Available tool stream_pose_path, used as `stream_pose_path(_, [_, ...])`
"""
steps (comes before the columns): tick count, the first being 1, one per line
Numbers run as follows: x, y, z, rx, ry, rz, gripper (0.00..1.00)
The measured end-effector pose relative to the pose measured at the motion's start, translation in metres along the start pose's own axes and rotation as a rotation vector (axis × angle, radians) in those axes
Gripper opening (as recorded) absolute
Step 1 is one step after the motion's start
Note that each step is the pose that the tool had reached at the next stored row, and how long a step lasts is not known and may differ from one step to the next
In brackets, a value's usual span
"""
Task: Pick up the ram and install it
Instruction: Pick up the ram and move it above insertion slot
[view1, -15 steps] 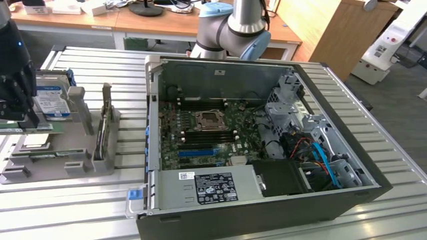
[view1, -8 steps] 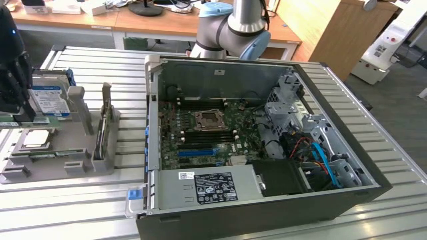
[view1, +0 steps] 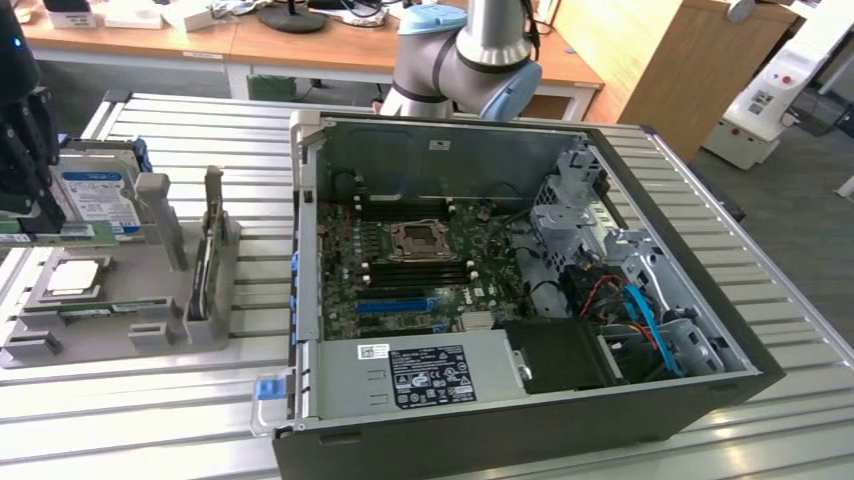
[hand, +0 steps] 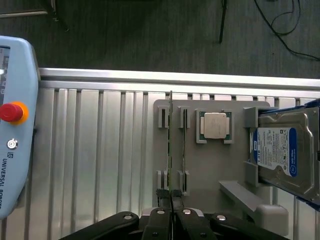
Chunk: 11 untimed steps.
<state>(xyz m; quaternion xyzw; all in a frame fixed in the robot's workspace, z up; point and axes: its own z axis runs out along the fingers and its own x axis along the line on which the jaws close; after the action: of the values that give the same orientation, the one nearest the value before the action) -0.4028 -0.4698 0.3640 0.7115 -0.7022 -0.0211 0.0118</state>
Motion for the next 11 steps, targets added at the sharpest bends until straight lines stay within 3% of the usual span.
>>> stream_pose_path(1, [0.0,0.0001,-0.0027,0.0001,-0.0001,0.0,0.12])
stream_pose_path(2, [0.0,0.0007,-0.0197,0.0001,-0.0001,0.0,0.12])
stream_pose_path(3, [0.0,0.001,-0.0294,0.0001,-0.0001,0.0,0.12])
stream_pose_path(11, [-0.001,0.0017,-0.0437,0.0001,-0.0001,0.0,0.12])
